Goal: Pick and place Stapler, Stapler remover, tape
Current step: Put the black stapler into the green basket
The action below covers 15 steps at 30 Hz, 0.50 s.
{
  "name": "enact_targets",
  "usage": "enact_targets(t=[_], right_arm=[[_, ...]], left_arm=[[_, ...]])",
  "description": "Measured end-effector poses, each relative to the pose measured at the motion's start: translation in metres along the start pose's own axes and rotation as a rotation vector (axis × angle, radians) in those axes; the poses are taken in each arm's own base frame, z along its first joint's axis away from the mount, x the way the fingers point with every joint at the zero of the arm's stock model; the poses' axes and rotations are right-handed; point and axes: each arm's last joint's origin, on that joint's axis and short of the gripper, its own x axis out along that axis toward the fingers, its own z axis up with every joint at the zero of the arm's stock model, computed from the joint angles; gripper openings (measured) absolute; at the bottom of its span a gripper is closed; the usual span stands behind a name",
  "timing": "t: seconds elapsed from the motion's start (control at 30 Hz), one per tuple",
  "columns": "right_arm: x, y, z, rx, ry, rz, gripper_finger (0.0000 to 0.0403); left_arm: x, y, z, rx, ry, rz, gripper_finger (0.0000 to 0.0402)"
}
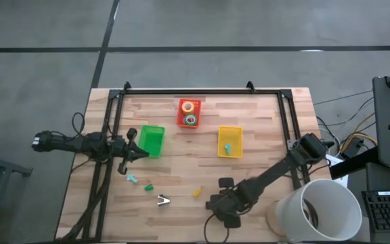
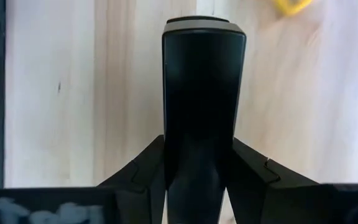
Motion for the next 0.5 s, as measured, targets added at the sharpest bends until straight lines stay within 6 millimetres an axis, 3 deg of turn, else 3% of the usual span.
enact_targets(t=[0.23, 0.5], right_arm=[[-0.010, -0.010, 0.020, -0.028, -0.071, -0.001, 0.0128], [-0.021, -0.018, 0.040, -0.098, -0.153, 0.017, 0.0122]], left_arm=[[0.000, 0.000, 0.001, 0.024, -0.006, 0.011, 0.0023], [-0.002, 0.000, 0.019, 0.030, -0.197, 0.035, 0.0023]])
